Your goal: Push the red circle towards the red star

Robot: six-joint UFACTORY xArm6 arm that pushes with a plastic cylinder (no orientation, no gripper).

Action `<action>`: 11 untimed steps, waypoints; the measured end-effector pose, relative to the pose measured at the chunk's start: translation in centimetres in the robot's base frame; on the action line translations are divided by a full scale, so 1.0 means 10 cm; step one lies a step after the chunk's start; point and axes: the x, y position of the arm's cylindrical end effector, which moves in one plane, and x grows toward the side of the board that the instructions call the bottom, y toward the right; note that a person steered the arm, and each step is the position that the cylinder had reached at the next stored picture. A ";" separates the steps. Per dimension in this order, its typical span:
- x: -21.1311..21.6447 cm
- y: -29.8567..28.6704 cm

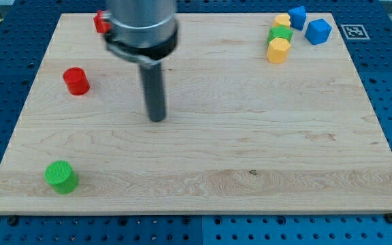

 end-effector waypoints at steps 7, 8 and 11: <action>-0.73 -1.39; -0.79 -1.26; -0.94 -0.84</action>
